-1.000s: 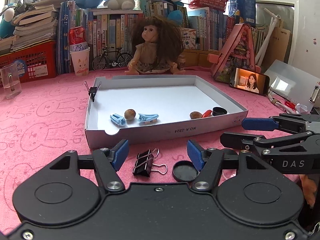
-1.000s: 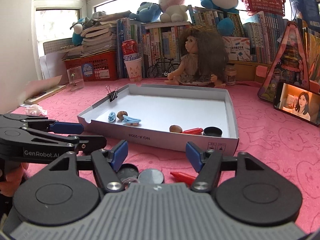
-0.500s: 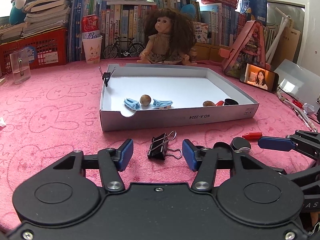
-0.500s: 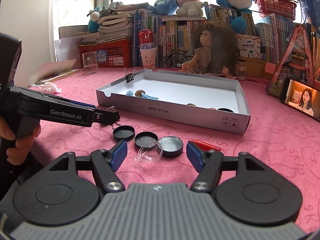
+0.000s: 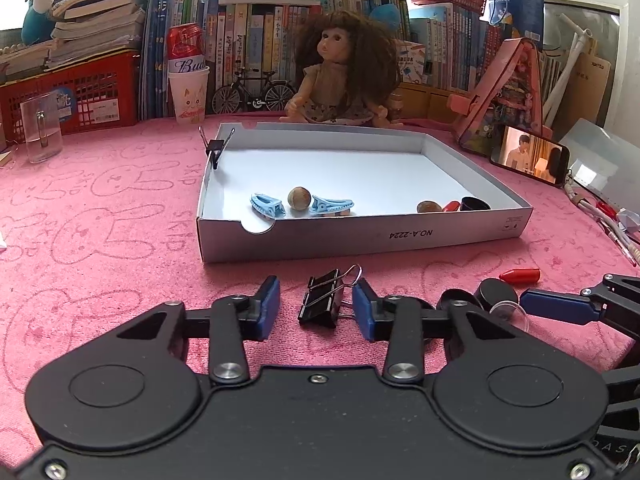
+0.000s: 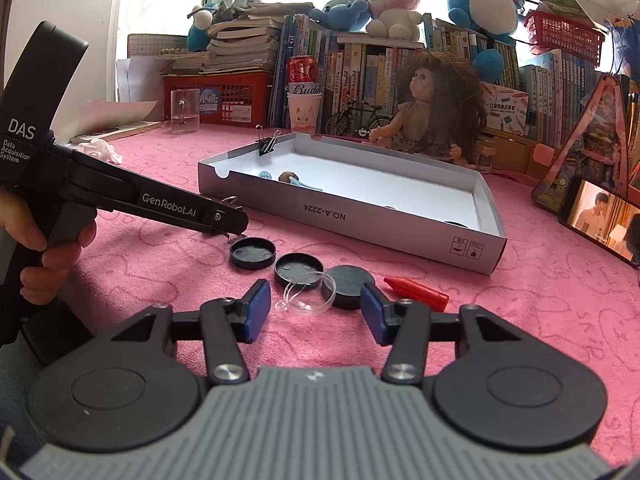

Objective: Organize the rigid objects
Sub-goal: 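Grasp the black binder clip with the left tool while the right tool grasps the clear dome, then carry the binder clip and clear dome over the white box with both tools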

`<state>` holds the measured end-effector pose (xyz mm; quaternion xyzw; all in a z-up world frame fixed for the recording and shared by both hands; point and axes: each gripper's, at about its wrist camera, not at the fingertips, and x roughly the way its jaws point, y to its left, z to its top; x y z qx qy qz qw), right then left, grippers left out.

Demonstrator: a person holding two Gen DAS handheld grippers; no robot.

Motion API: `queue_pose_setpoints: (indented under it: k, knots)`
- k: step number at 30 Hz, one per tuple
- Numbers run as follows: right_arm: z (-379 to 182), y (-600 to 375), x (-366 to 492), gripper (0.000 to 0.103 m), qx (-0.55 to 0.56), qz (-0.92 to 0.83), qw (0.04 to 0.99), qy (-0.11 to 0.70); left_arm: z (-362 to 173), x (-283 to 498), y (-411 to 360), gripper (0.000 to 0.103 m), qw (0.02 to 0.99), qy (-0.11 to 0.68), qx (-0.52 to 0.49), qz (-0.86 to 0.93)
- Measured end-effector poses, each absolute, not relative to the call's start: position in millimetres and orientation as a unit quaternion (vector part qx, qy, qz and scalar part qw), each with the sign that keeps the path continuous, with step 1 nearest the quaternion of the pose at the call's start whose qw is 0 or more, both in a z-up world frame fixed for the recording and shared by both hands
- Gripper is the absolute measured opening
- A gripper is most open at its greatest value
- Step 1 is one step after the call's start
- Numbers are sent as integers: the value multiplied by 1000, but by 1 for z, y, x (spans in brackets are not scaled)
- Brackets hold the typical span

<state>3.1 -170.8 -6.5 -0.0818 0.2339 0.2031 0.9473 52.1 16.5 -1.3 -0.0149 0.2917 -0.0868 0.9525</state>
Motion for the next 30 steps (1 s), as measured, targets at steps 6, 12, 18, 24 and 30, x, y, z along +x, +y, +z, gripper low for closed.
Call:
queue_pose_setpoints:
  k: [6,12,18,24,30]
  knots:
    - [-6,-174,2,39,-71,199,950,230,1,51,17,19,953,290,-22,-84]
    - [-2,-177,3,39,-64,191,953,225,9,47,18,19,956,280,-26,-84]
    - [6,-182,10,39,-55,175,959,216,21,44,16,19,960,264,-28,-89]
    - [15,-186,19,39,-47,166,963,206,35,44,14,19,964,245,-27,-96]
    - [24,-183,35,39,-50,162,965,201,49,61,12,19,967,231,-28,-102]
